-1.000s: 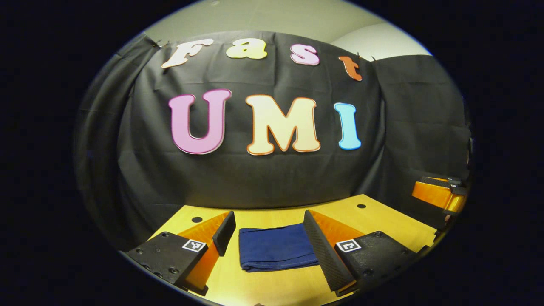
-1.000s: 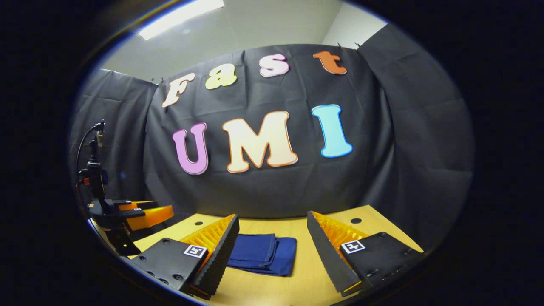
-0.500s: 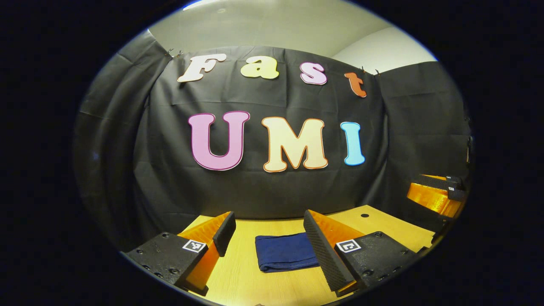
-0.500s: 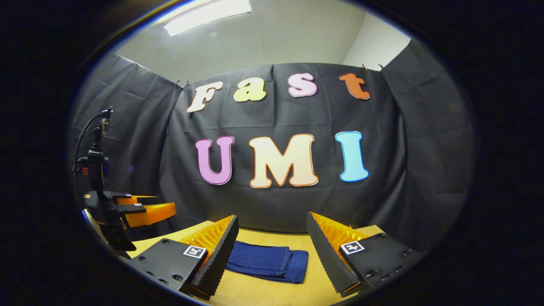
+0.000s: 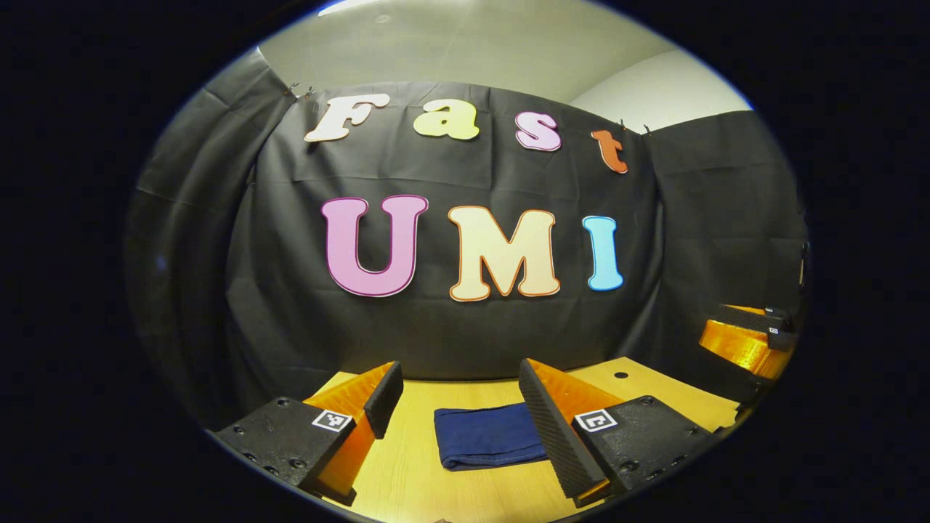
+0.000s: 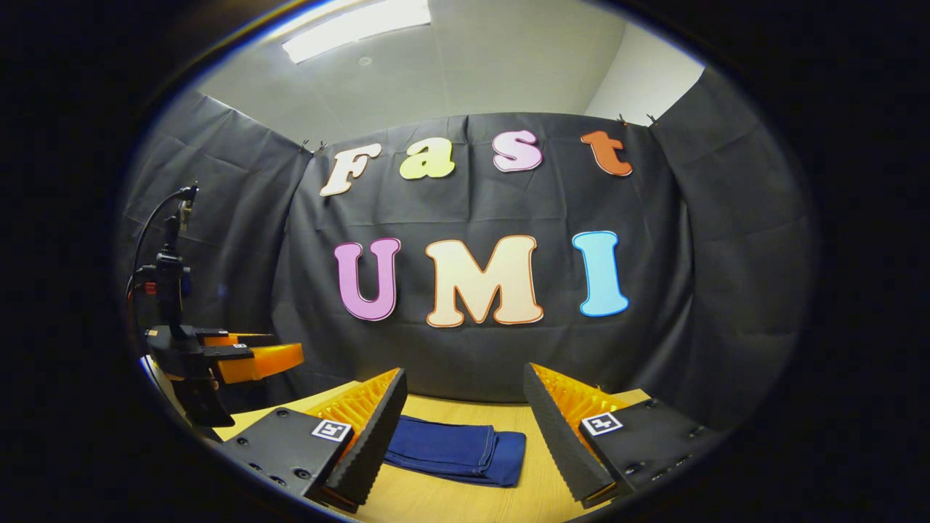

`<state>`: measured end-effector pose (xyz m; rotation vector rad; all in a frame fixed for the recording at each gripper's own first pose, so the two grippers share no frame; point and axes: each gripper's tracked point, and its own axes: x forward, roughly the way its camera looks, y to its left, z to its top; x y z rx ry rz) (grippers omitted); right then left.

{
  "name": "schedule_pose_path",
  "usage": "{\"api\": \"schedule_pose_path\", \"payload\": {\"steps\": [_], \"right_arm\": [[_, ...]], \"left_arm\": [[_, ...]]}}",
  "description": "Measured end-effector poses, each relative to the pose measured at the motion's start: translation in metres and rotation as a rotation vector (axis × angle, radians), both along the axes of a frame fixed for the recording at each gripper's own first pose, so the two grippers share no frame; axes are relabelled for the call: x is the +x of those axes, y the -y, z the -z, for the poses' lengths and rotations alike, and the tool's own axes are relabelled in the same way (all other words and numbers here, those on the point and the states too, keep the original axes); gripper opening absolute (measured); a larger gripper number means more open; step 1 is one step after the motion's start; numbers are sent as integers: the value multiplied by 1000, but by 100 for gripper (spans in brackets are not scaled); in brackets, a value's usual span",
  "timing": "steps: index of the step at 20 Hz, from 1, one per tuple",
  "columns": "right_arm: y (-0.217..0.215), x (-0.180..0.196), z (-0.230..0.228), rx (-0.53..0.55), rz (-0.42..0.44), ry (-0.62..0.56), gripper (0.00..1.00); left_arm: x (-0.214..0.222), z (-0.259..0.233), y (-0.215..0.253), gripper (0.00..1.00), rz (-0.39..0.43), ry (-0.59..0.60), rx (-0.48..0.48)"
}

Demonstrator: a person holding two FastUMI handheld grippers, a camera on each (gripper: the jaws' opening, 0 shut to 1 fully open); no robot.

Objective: Grasp the waist and the cuffs of the jeans and fold them to make the two legs overlap; first hold the waist and fold one-third of the jeans toward the cuffs, then hold the cuffs and fold the remaining one-third in the same direction to finish folding.

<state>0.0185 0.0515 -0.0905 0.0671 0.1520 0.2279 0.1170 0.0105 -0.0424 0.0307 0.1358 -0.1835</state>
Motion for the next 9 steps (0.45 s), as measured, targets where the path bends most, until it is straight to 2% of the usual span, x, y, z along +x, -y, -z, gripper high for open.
{"api": "schedule_pose_path", "payload": {"steps": [2, 9], "right_arm": [[1, 2, -1, -3, 2, 5, 97], [2, 5, -2, -7, 7, 4, 99]], "left_arm": [[2, 1, 0, 94, 1, -4, 0], [4, 7, 2, 94, 12, -21, 6]]}}
